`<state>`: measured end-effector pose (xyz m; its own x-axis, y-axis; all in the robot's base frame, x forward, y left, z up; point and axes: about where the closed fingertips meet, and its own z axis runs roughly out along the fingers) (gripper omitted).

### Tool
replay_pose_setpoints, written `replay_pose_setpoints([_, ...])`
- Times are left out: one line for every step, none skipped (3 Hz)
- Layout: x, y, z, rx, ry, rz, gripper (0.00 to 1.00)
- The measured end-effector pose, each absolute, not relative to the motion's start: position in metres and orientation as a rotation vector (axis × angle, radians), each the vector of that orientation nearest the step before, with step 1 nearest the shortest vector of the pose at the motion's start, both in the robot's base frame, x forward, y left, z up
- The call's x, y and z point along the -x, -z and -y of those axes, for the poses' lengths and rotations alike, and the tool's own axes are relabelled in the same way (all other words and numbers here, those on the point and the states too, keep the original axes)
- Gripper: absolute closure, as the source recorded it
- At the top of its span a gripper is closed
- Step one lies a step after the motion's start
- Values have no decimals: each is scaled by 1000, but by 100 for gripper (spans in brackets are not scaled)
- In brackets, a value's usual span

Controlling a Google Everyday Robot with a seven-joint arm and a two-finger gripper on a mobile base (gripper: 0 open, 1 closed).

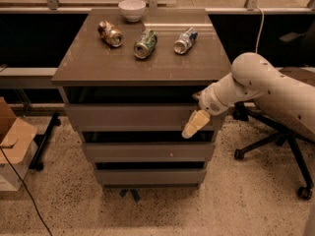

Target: Open top drawer

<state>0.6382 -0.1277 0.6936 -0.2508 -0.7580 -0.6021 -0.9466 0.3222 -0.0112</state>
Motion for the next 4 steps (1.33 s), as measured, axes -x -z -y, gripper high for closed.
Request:
replay_pose_setpoints([-635, -677, 127, 1497, -526, -2112, 18])
replay_pose_setpoints([-627, -674, 127, 1515, -519, -2122, 41])
replay_pose_setpoints([-625, -675, 128, 1517, -513, -2122, 64])
replay_pose_setpoints([-625, -679, 128, 1517, -513, -2122, 95])
